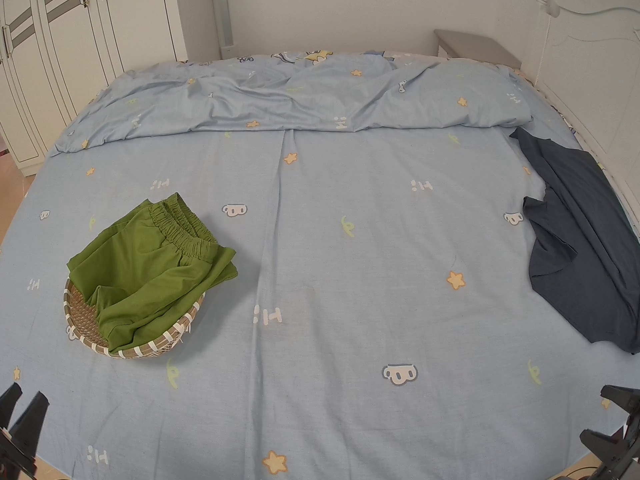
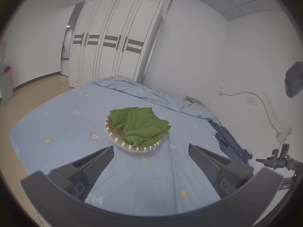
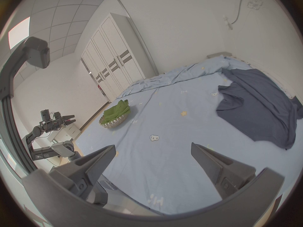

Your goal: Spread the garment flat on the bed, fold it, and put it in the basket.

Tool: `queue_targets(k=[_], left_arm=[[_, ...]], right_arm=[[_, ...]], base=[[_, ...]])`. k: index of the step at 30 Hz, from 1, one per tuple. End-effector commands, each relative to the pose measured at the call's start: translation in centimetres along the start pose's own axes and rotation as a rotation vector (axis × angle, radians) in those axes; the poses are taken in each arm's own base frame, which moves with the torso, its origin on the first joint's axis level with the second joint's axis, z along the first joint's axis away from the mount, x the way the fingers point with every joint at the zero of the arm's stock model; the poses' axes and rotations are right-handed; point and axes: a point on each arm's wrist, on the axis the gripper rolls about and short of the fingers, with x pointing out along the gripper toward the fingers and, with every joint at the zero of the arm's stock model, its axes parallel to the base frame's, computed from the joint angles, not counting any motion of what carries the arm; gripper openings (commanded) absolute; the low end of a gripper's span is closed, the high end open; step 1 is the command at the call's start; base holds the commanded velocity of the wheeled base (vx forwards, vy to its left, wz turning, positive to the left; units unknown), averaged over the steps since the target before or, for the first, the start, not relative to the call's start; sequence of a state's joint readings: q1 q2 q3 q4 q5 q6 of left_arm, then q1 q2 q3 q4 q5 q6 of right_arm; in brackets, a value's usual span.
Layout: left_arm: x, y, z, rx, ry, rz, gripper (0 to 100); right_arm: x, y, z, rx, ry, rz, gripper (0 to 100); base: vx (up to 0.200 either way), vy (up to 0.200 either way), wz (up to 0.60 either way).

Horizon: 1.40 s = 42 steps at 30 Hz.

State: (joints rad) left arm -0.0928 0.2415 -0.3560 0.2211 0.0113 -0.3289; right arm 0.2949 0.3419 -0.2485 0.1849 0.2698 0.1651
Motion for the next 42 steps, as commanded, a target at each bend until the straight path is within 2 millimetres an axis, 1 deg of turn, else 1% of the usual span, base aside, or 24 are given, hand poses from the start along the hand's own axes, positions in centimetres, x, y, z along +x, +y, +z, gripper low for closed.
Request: queue_targets(k=[1,3,6,8,12,14,16,18,20,23,25,26,30,31,32,35,37,40,42], left_arm=[[0.1,1.7,-4.8,-0.024,-0.032,0.025,100],[0.8,2.2,-6.1,-0.015,0.002,0.025,100],[0.9,2.2,-6.0,-0.019,-0.009,-0.008,100],[1.0,2.1,-6.1,-0.006,-0.015,0.023,100],[0.7,2.0,-6.4,0.026,-0.085,0.111,100],[0.6,2.0,-6.4,0.032,-0.099,0.118,100],[0.5,2.1,-6.6,0.087,-0.113,0.14,100],[0.5,2.2,-6.9,0.215,-0.106,0.147,100],[0.8,2.4,-7.2,0.272,-0.109,0.158,100],[0.9,2.4,-7.0,0.245,-0.171,0.166,100],[0.9,2.4,-7.1,0.212,-0.167,0.163,100],[0.9,2.4,-7.1,0.212,-0.154,0.161,100],[1.1,2.4,-7.5,0.324,-0.116,0.117,100],[1.1,2.3,-7.5,0.399,-0.11,0.075,100],[1.1,2.3,-7.6,0.428,-0.106,0.05,100],[1.1,2.2,-7.6,0.413,-0.1,0.035,100],[1.1,2.3,-7.6,0.376,-0.1,0.045,100],[1.1,2.3,-7.5,0.315,-0.105,0.051,100],[1.1,2.3,-7.6,0.32,-0.104,0.048,100]], right_arm=[[-1.9,0.0,-3.7,-0.024,-0.11,-0.064,100],[-1.9,-0.1,-3.7,-0.02,-0.112,-0.104,100],[-1.8,-0.3,-3.9,-0.012,-0.105,-0.142,100],[-1.8,-0.3,-4.0,-0.01,-0.102,-0.159,100],[-1.6,-0.5,-4.3,-0.004,-0.095,-0.198,100],[-1.6,-0.6,-4.4,-0.003,-0.093,-0.203,100],[-1.5,-0.7,-4.4,-0.011,-0.104,-0.248,100],[-1.5,-1.0,-4.4,-0.013,-0.117,-0.356,100],[-1.7,-1.2,-4.5,-0.022,-0.137,-0.425,100],[-2.2,-1.2,-4.9,-0.048,-0.207,-0.385,100],[-2.0,-1.3,-5.2,-0.052,-0.206,-0.399,100],[-1.9,-1.3,-5.0,-0.042,-0.242,-0.403,100],[-1.8,-1.3,-4.9,-0.026,-0.252,-0.391,100],[-1.8,-1.2,-4.9,-0.024,-0.237,-0.395,100],[-1.8,-1.2,-4.8,-0.022,-0.219,-0.402,100],[-1.1,-1.2,-4.5,0.0,-0.137,-0.478,100],[-0.9,-1.0,-4.4,0.021,-0.145,-0.568,100],[-0.8,-0.5,-4.6,0.024,-0.181,-0.564,100],[-1.2,-0.1,-5.2,-0.016,-0.273,-0.502,100]], base=[[0.0,0.0,0.0],[0.0,0.0,0.0],[0.0,0.0,0.0],[0.0,0.0,0.0],[0.0,0.0,0.0],[0.0,0.0,0.0],[0.0,0.0,0.0],[0.0,0.0,0.0],[0.0,0.0,0.0],[0.0,0.0,0.0],[0.0,0.0,0.0],[0.0,0.0,0.0],[0.0,0.0,0.0],[0.0,0.0,0.0],[0.0,0.0,0.0],[0.0,0.0,0.0],[0.0,0.0,0.0],[0.0,0.0,0.0],[0.0,0.0,0.0]])
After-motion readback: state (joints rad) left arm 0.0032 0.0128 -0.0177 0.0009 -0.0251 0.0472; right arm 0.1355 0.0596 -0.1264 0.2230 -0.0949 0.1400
